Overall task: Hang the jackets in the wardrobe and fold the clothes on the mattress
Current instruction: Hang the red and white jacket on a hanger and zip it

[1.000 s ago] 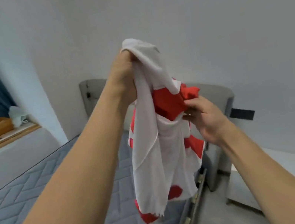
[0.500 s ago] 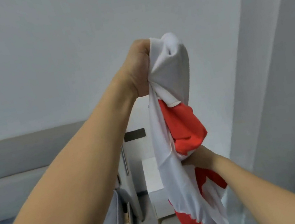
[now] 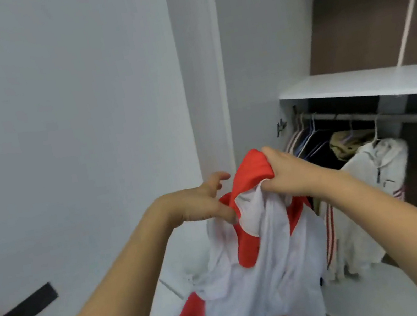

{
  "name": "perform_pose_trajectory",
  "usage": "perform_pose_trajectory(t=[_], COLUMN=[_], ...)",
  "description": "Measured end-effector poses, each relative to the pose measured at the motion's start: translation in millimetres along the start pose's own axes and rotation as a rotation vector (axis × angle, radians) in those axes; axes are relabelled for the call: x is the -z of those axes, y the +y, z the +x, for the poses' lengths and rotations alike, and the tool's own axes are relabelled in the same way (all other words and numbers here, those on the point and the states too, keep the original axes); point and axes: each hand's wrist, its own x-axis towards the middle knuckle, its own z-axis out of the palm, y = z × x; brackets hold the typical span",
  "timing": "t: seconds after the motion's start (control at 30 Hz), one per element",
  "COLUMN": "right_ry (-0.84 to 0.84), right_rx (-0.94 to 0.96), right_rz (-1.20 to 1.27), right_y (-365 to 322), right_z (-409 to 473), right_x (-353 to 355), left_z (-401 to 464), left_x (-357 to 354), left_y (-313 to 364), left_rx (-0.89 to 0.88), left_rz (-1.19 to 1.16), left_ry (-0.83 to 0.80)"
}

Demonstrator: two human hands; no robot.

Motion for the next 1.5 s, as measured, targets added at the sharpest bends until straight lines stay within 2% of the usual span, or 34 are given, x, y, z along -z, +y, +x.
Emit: perform_pose_trajectory(t=[0.17, 0.23, 0.33, 0.43, 0.57, 0.73, 0.8, 0.83, 0.93, 1.03, 1.1, 1.17, 1.23, 1.3, 1.4, 1.43, 1.5], right_ry=[-0.007, 0.067, 0.180, 0.289, 0.527, 0.715, 0.734, 0.752, 0.876, 0.962, 0.974, 1.002, 1.035, 1.075, 1.221, 1.270, 1.366], right_rx=[-0.105, -0.177, -0.308, -0.483, -0.751, -1.016, -1.123, -1.173, -1.246, -1.194, -1.216, -1.215, -1.189, -1.156, -1.069, -1.061, -0.999], right_rz=[-0.071, -0.101, -0.186, -0.251, -0.012, 0.130, 0.195, 0.277, 0.459, 0.428, 0.410, 0.413, 0.385, 0.434, 0.716, 0.777, 0.847], right_y=[49, 85, 142, 206, 268, 334, 359, 370, 388, 398, 408, 418, 428, 440, 467, 475, 489], right_z=[-35, -50, -68, -92, -116, -133, -135, -134, -116, -80, -52, -22, 6, 29, 51, 55, 60], right_x=[42, 59, 71, 69, 63, 64, 70, 73, 73, 77, 85, 96, 101, 99, 100, 102, 106], left_z=[104, 131, 151, 168, 203, 248, 269, 280, 315, 354, 387, 428, 478, 533, 609, 631, 665], left_x=[-55, -74, -91, -116, -146, -182, -192, -196, -197, -190, -181, -169, -154, -139, -119, -116, -117], left_y=[39, 65, 113, 167, 215, 242, 245, 246, 248, 248, 244, 241, 239, 236, 224, 218, 206], left_rx=[-0.285, -0.374, -0.545, -0.697, -0.696, -0.592, -0.471, -0.400, -0.171, -0.089, -0.088, -0.080, -0.057, -0.052, -0.113, -0.109, -0.069], left_rz=[0.022, -0.092, -0.179, -0.275, -0.532, -0.581, -0.619, -0.623, -0.495, -0.218, 0.099, 0.388, 0.391, 0.242, 0.157, 0.165, 0.163], left_ry=[0.126, 0.224, 0.471, 0.555, 0.555, 0.520, 0.426, 0.326, -0.090, -0.453, -0.658, -0.745, -0.635, -0.365, 0.068, 0.131, 0.143])
